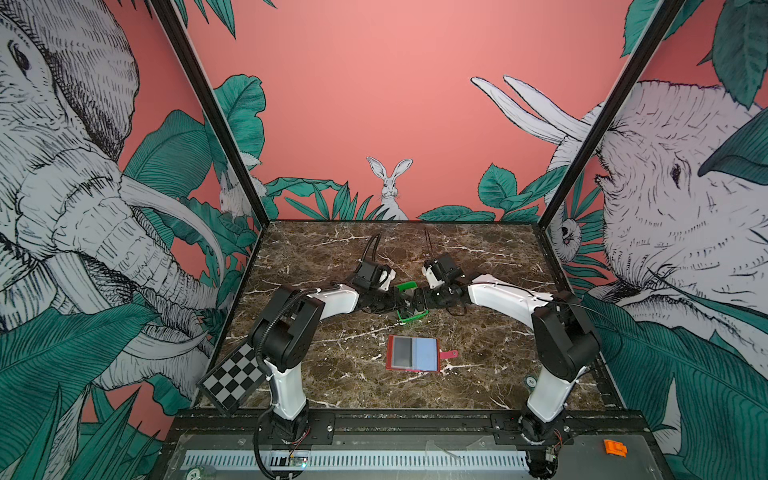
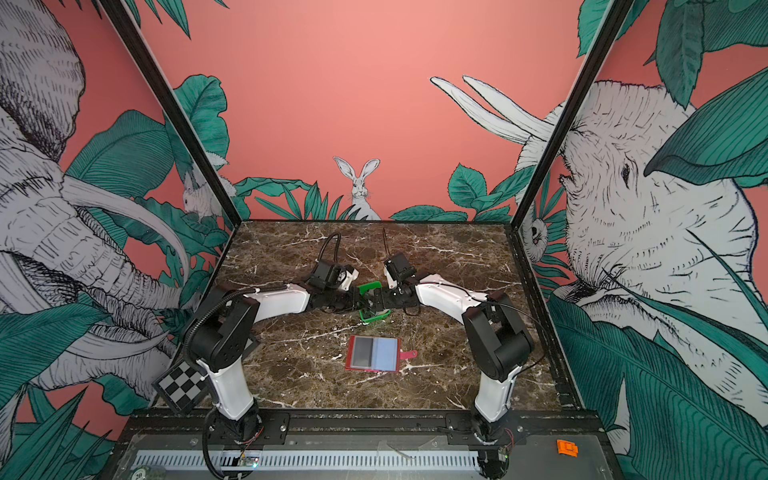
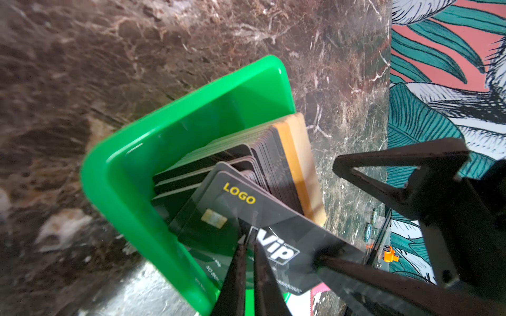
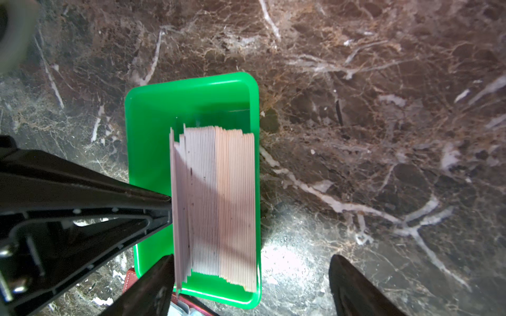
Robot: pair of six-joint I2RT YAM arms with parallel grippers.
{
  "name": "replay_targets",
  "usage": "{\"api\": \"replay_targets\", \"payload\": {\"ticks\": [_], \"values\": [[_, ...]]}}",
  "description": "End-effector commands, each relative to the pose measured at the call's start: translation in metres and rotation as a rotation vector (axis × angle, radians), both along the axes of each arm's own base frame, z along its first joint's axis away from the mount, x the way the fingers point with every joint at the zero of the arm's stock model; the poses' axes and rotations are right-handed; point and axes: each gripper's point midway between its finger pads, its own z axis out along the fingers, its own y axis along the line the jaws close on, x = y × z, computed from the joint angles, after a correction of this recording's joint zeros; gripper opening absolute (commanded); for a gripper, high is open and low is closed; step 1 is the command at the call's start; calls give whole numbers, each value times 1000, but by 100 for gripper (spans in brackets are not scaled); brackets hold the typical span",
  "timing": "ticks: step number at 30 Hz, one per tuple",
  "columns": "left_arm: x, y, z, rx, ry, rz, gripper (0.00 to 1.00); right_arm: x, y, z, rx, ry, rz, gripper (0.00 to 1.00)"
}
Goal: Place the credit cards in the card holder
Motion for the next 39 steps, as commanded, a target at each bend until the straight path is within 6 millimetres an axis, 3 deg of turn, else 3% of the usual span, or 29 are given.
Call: {"api": "replay_targets", "payload": {"ticks": [1, 6, 12, 21, 30, 34, 39], "values": [[-4, 3, -1, 6, 19, 10, 11, 5, 2, -1, -1, 8, -10, 86], [-2, 2, 3, 7, 15, 7, 11, 10, 6, -3, -19, 9, -14, 85], [-4, 3, -6, 23, 33, 2, 10, 11, -3, 3, -50, -15, -45, 85], [-4, 2, -12, 27, 38, -2, 14, -2, -19, 15, -69, -25, -64, 85], [-7, -8, -11, 28, 34, -28, 15, -17, -18, 25, -9, -9, -63, 84], [-9, -10, -11, 27, 32, -36, 15, -17, -4, 47, 94, -17, -52, 73], [-11, -10, -11, 29, 27, -42, 15, -13, 19, 61, 211, 21, -42, 46]]}}
